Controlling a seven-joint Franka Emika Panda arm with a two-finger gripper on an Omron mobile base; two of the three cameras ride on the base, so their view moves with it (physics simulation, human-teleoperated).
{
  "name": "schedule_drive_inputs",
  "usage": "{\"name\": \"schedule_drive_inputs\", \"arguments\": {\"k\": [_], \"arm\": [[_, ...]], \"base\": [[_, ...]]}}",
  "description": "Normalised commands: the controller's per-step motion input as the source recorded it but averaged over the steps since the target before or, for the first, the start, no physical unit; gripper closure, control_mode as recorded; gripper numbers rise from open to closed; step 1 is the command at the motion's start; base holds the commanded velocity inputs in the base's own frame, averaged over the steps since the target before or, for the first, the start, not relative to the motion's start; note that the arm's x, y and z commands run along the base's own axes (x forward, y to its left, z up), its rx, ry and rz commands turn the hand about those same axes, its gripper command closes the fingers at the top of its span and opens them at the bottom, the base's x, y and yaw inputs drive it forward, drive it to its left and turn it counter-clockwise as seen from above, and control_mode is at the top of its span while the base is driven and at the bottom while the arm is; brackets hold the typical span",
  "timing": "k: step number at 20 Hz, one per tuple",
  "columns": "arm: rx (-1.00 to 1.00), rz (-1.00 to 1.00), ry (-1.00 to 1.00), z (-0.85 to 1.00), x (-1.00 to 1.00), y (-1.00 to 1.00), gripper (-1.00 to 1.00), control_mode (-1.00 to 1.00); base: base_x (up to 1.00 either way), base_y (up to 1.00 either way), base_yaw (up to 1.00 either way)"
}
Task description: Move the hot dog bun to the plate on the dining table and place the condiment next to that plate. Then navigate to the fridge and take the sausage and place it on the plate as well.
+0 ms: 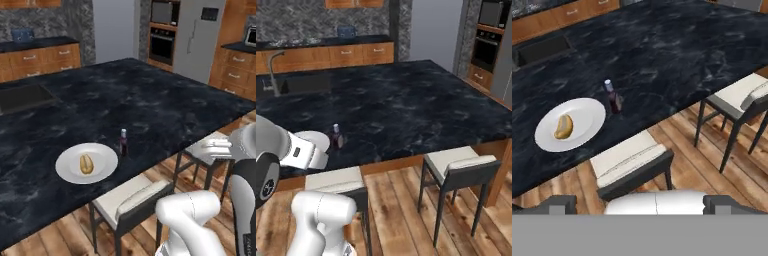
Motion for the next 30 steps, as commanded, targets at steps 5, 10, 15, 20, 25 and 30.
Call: {"name": "schedule_drive_inputs", "arguments": {"k": [5,10,15,20,25,30], "arm": [[0.0,0.0,0.0,0.0,0.0,0.0,-1.0,1.0],[0.0,0.0,0.0,0.0,0.0,0.0,-1.0,1.0],[0.0,0.0,0.0,0.0,0.0,0.0,-1.0,1.0],[0.0,0.0,0.0,0.0,0.0,0.0,-1.0,1.0],[0.0,0.0,0.0,0.0,0.0,0.0,-1.0,1.0],[0.0,0.0,0.0,0.0,0.0,0.0,-1.0,1.0]], "base": [[-0.23,0.01,-0.96],[-0.02,-0.44,-0.81],[0.1,-0.64,-0.65],[0.59,-0.65,-0.39],[0.97,-0.46,-0.12],[1.0,-0.27,-0.06]]}}
